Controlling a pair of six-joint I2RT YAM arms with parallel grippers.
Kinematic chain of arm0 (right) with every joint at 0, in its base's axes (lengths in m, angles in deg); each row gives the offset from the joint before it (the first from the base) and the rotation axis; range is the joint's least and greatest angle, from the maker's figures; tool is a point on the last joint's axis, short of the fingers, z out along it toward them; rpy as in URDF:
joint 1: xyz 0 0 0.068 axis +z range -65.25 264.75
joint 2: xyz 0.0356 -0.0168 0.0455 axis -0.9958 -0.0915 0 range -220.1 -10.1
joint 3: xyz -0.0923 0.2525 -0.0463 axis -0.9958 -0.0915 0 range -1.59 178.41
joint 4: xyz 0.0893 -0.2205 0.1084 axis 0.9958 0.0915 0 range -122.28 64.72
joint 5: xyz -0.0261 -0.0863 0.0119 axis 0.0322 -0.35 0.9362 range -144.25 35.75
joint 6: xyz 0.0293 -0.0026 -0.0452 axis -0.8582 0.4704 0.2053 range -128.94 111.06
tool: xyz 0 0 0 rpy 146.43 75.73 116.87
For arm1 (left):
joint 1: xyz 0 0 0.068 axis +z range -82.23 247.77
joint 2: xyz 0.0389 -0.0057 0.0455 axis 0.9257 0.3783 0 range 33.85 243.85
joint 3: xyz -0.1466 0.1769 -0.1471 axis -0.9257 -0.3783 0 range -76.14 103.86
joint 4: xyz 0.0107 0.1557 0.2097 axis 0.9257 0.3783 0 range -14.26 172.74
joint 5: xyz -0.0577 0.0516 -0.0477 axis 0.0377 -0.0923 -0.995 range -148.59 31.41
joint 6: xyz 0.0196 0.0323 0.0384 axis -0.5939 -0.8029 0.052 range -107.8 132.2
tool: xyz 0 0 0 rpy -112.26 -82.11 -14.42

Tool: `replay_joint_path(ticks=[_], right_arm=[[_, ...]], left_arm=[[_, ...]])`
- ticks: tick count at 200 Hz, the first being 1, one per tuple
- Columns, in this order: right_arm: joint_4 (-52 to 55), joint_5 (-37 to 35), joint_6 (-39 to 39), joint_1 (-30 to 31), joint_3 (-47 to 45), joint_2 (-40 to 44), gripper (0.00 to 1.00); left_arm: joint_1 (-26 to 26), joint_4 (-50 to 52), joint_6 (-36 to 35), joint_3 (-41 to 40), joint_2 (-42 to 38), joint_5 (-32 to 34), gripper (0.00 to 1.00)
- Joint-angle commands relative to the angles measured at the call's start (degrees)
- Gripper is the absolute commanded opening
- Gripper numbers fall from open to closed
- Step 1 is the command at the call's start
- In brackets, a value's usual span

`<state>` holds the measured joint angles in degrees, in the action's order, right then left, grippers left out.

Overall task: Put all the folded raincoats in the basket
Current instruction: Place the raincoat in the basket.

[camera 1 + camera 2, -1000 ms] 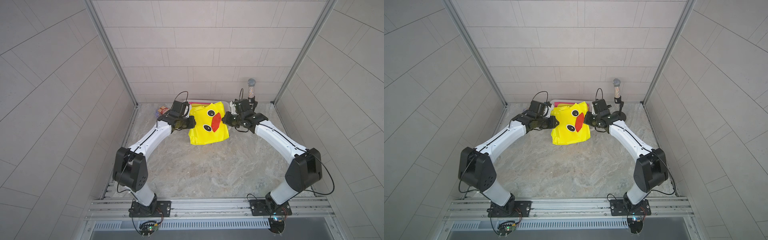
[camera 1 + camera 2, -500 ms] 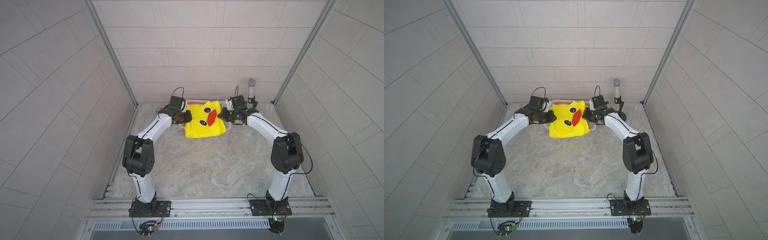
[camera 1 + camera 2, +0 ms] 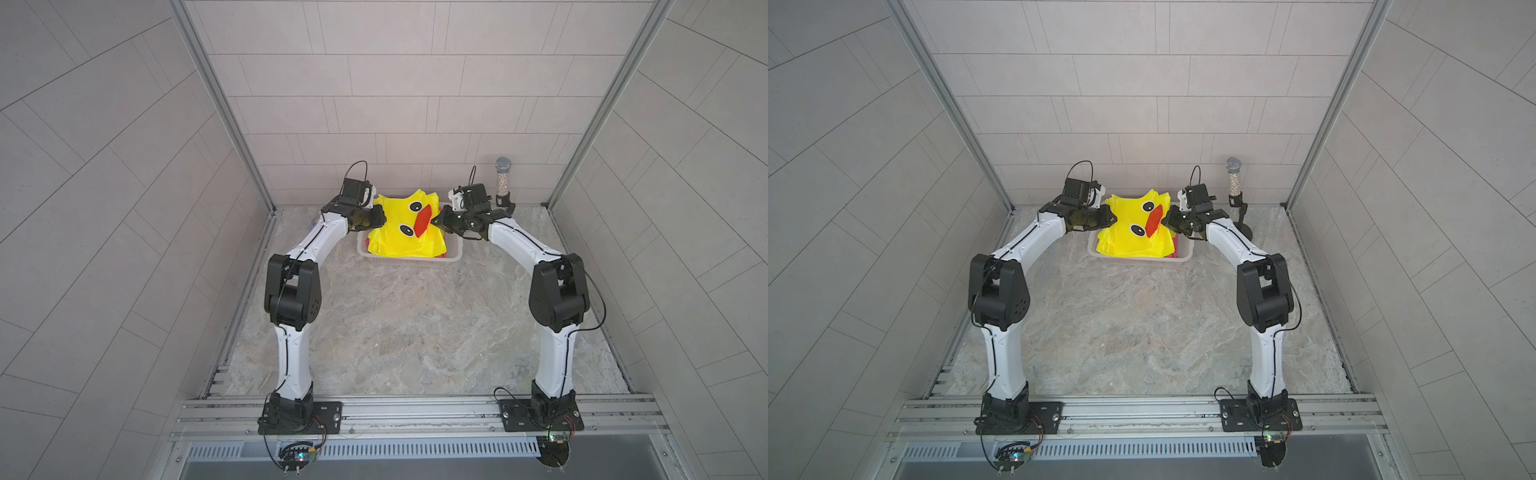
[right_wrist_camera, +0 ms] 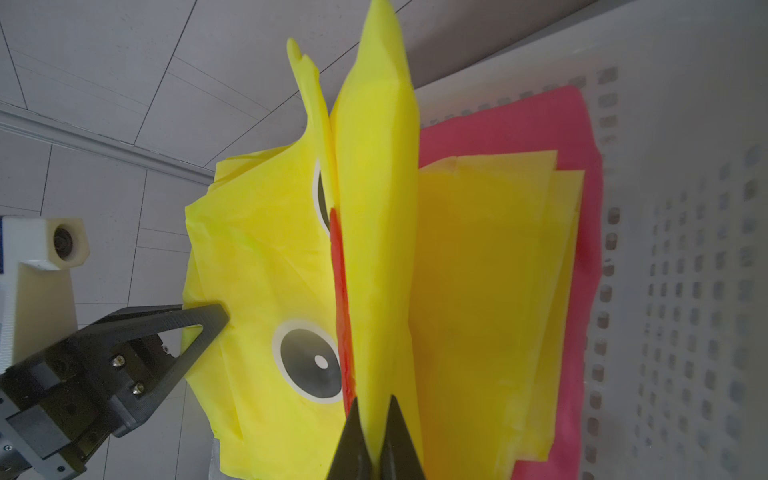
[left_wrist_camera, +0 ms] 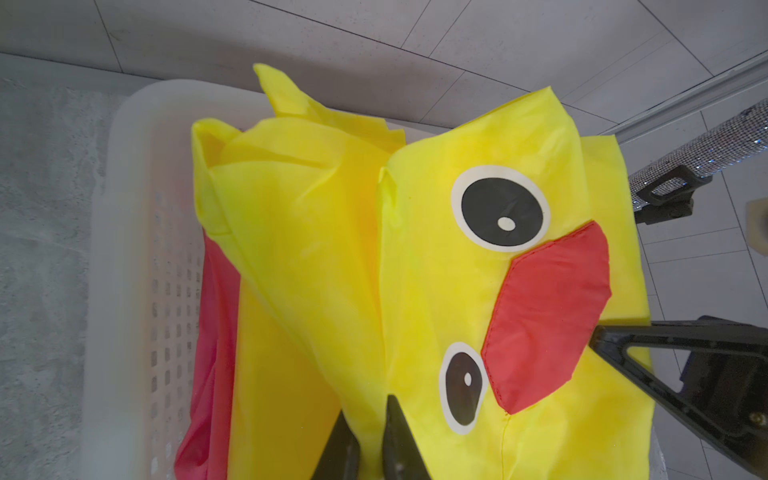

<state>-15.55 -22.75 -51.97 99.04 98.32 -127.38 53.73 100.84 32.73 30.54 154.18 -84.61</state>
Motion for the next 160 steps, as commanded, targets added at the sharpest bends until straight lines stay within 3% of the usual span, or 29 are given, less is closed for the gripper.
replay_joint_path(ticks=[1,26,41,50,62,81,113,160], right_arm=[[-2.5,1.8,-0.6,-0.6,1.4,-1.1,0.00],[-3.0,2.5,-0.1,-0.9,0.5,-1.8,0.00],[-3.4,2.7,0.3,-0.9,-0.8,-1.6,0.00],[-3.9,2.6,0.5,-1.0,-1.7,-1.3,0.08],[-4.2,2.3,0.6,-1.0,-2.6,-1.0,0.26],[-4.2,1.7,0.8,-1.3,-3.5,-0.1,0.46],[-1.9,-2.0,2.5,-1.7,-5.1,3.1,0.58],[4.2,-9.2,7.3,-2.4,-8.1,11.5,0.60]], left_arm=[[0.5,-1.1,-0.4,3.3,2.2,-1.2,0.16],[0.7,0.1,-0.7,4.4,3.6,-1.0,0.18],[0.8,0.6,-0.5,3.9,3.8,-0.9,0.30],[0.9,0.8,-0.4,3.5,3.6,-1.0,0.42],[0.9,1.0,-0.2,2.8,3.4,-0.5,0.63],[0.9,1.0,0.2,1.8,2.8,-0.2,0.77],[0.9,1.8,-0.1,1.2,0.9,0.5,0.99],[1.0,2.6,-2.4,-1.4,-4.9,6.8,1.00]])
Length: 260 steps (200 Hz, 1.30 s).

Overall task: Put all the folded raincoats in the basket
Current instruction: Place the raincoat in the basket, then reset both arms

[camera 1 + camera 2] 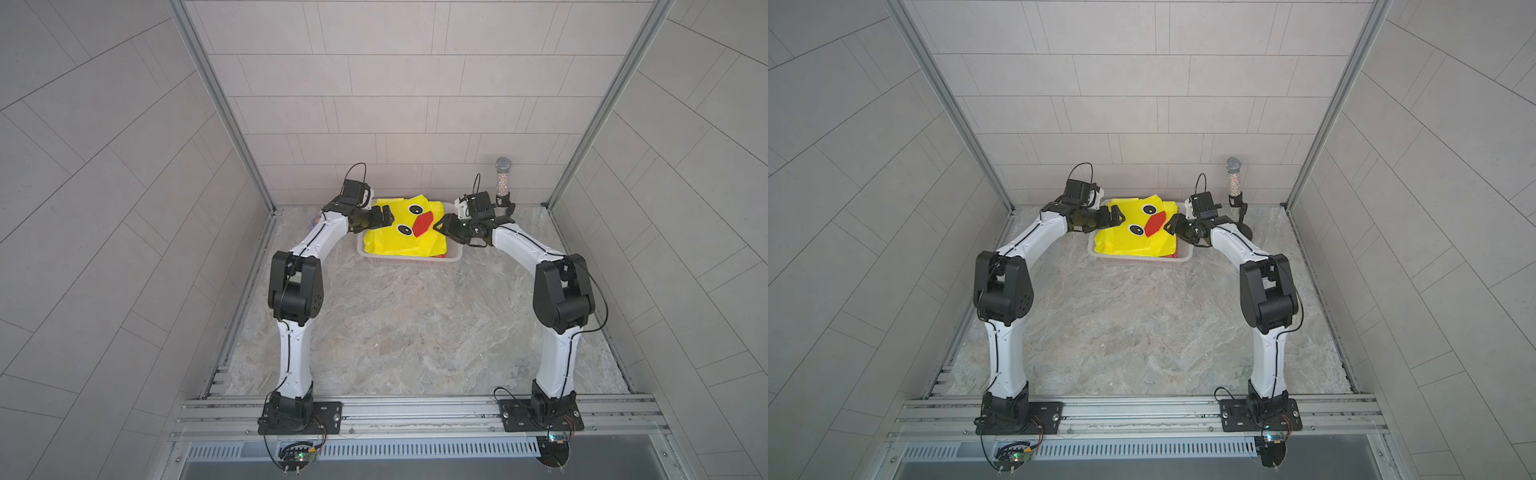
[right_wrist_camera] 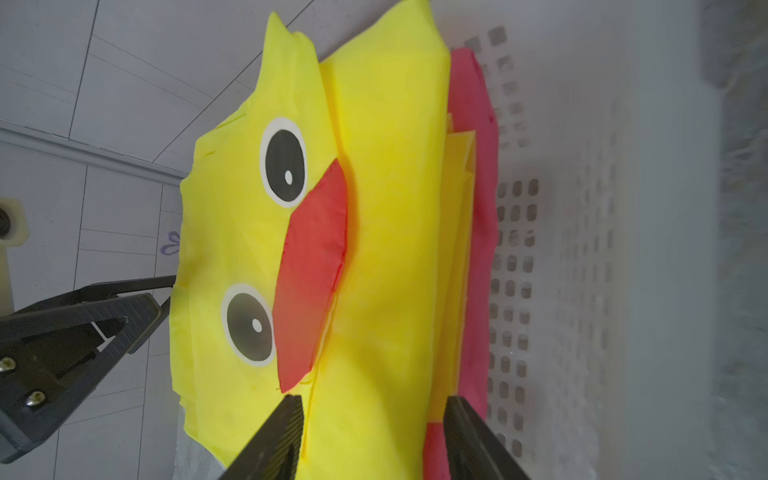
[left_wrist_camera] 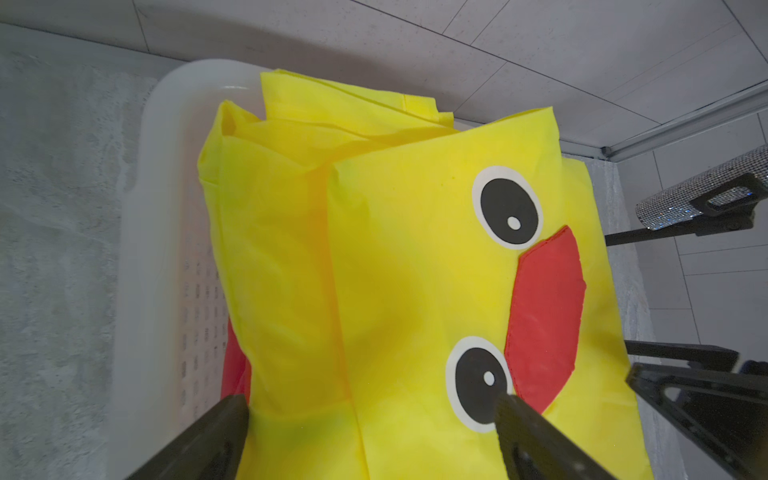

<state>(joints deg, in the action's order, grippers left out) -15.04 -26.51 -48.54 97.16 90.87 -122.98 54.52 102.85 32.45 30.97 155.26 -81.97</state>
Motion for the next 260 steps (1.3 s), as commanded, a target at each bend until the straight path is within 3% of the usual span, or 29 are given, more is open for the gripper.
replay_joint_path(ticks=[1,44,91,109,115,126,170,187,212,260], right_arm=[[3.8,-5.6,4.0,-0.5,-0.7,7.3,0.60],[5.4,-8.8,6.9,-0.5,-5.4,15.2,0.60],[4.5,-9.7,8.3,-0.5,-12.3,23.6,0.62],[3.1,-11.6,9.5,-0.5,-16.4,28.1,0.73],[2.9,-12.4,10.1,-0.5,-17.7,29.7,0.89],[1.9,-14.3,11.1,-0.5,-20.6,32.6,1.00],[-5.3,-19.1,11.9,-0.5,-31.8,41.3,1.00],[-2.8,-19.5,10.5,-0.4,-29.3,39.1,1.00],[6.0,-16.3,11.5,0.4,-16.8,27.9,0.97],[0.4,-10.1,9.9,2.4,-4.7,11.7,0.81]], left_arm=[[0.2,0.6,-2.1,-1.8,-6.2,4.1,1.00],[1.3,-1.8,1.4,-8.2,-12.4,5.2,1.00],[1.6,-16.3,2.9,-29.6,-27.3,14.6,1.00],[1.7,-23.8,2.3,-39.4,-33.7,17.9,1.00],[1.8,-26.1,1.9,-42.6,-35.7,18.7,1.00],[2.0,-28.7,0.8,-47.2,-38.9,20.2,1.00],[2.7,-33.1,-0.2,-61.0,-49.3,28.7,1.00],[3.2,-33.1,0.6,-63.8,-51.7,29.7,1.00],[3.8,-32.3,2.3,-64.8,-53.5,29.3,1.00],[3.7,-34.0,6.3,-65.2,-53.1,26.5,1.00]])
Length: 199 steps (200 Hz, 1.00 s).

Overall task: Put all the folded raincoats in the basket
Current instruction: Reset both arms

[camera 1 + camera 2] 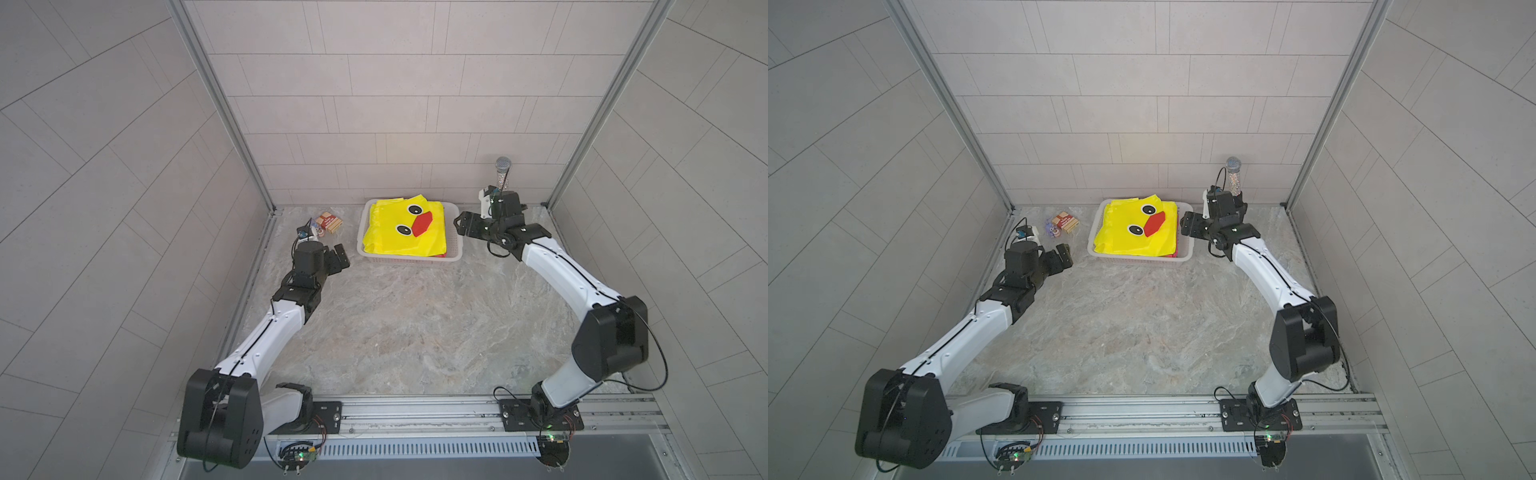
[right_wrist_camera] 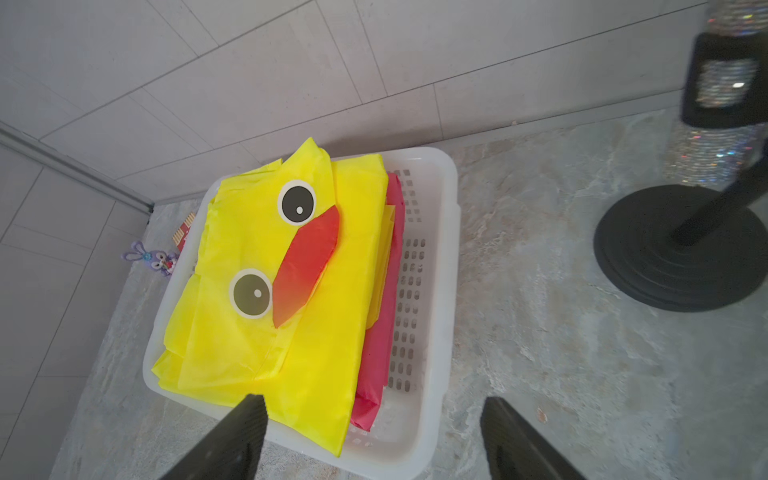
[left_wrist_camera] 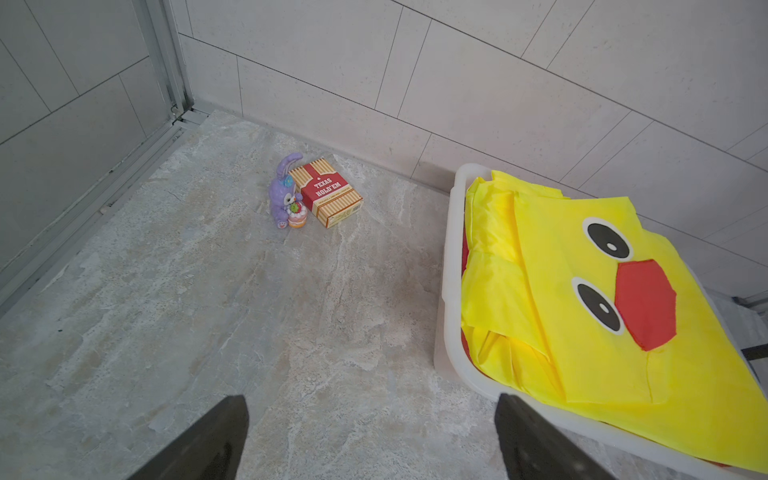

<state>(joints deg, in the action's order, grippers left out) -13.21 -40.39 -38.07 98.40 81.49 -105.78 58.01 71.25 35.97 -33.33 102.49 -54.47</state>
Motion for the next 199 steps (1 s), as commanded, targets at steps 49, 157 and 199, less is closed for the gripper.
replay_joint_path(ticks=[49,157,199], right_arm=[[-4.2,10.4,-1.8,4.0,15.9,-19.0,0.74],[-4.7,6.1,0.7,5.2,7.8,-22.6,0.74],[-6.5,5.1,0.7,5.2,2.5,-18.9,0.77]], left_arm=[[0.3,-7.9,6.2,-4.1,0.7,-2.7,1.00],[0.3,-8.6,5.1,-4.5,3.5,-6.3,1.00],[0.3,-9.1,4.8,-5.3,2.8,-5.6,1.00]])
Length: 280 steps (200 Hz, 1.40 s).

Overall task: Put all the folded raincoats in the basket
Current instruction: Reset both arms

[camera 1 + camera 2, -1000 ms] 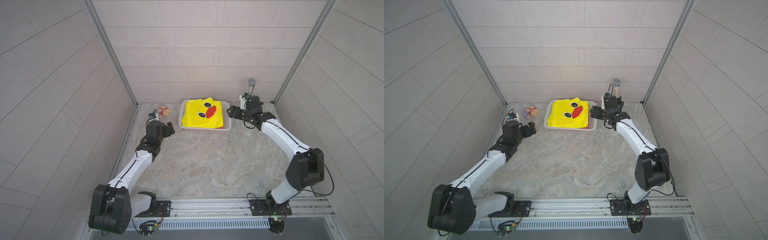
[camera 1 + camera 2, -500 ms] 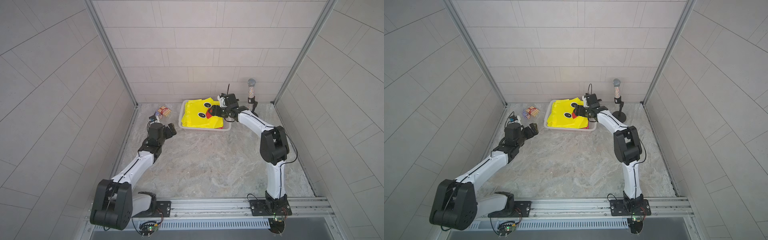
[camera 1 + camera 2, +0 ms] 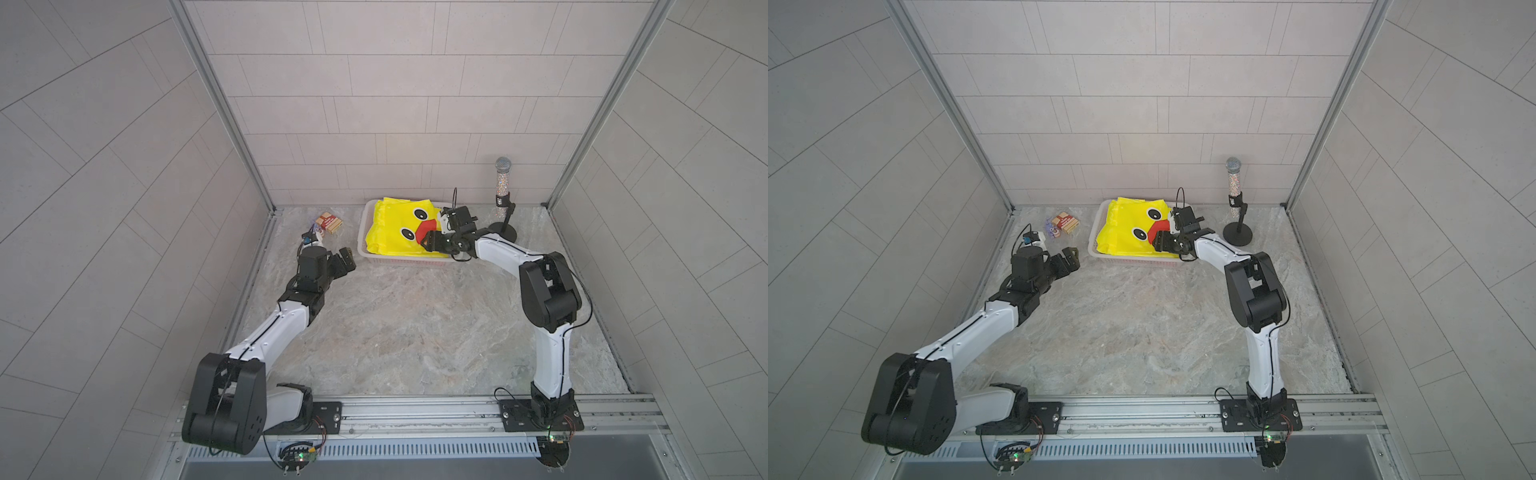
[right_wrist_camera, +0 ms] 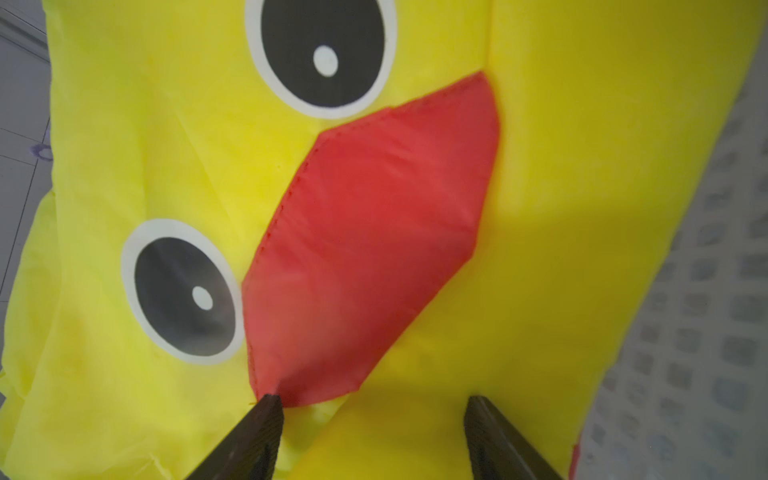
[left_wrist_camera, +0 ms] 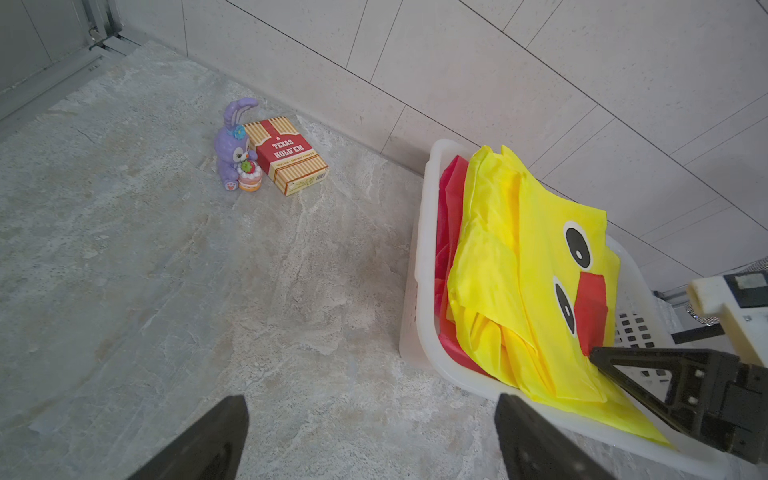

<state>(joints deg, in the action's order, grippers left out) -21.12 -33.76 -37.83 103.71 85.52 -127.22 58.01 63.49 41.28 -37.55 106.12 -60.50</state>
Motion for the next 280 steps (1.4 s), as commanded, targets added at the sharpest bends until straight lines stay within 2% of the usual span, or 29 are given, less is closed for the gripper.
replay_joint_path(ticks=[1,20,30,58,94,115,141,175,185,207,238,265,280], right_arm=[[1.4,-1.6,0.5,-0.1,-1.5,2.6,0.78],[1.7,-1.6,0.6,-0.2,-0.3,3.5,0.89],[1.8,-1.6,0.7,-0.2,0.4,4.4,1.00],[1.9,-2.1,1.7,-0.5,2.1,8.7,1.00],[0.9,-9.8,7.0,-0.8,-2.9,19.2,1.00],[-4.3,-18.1,12.3,-0.9,-13.0,27.9,1.00],[-15.4,-32.7,15.4,-1.2,-30.2,39.4,1.00],[-26.6,-40.1,26.1,-1.6,-49.0,49.5,1.00],[-29.4,-43.8,27.1,-1.6,-53.8,51.2,1.00],[-36.4,-49.8,26.0,-3.4,-61.7,51.9,1.00],[-46.9,-49.7,27.2,-7.2,-66.2,45.0,1.00],[-57.3,-50.3,28.5,-7.4,-66.2,36.7,1.00],[-61.3,-47.0,30.8,-7.7,-65.9,33.8,1.00]], left_arm=[[0.3,-1.4,-0.6,-1.1,-0.8,0.5,1.00],[0.2,-1.1,-1.3,-1.4,-1.7,2.7,1.00],[0.3,-1.1,-1.7,-1.5,-2.3,4.0,1.00],[0.3,-1.0,-3.9,-1.3,-3.3,7.7,1.00],[0.2,0.1,-6.8,-2.0,-4.5,17.9,1.00],[0.2,0.8,-8.9,-3.0,-6.0,25.2,1.00],[0.3,0.6,-13.9,-5.4,-7.4,31.9,1.00],[0.3,-7.7,-16.4,-12.6,-9.1,38.3,1.00],[0.5,-9.7,-16.5,-14.7,-9.4,38.4,1.00],[1.2,-13.7,-17.7,-18.3,-8.7,34.5,1.00],[1.9,-25.6,-19.6,-22.8,-3.2,34.2,1.00],[2.6,-28.6,-21.3,-22.6,-1.5,32.1,1.00],[3.3,-32.8,-21.6,-23.1,0.7,30.0,1.00]])
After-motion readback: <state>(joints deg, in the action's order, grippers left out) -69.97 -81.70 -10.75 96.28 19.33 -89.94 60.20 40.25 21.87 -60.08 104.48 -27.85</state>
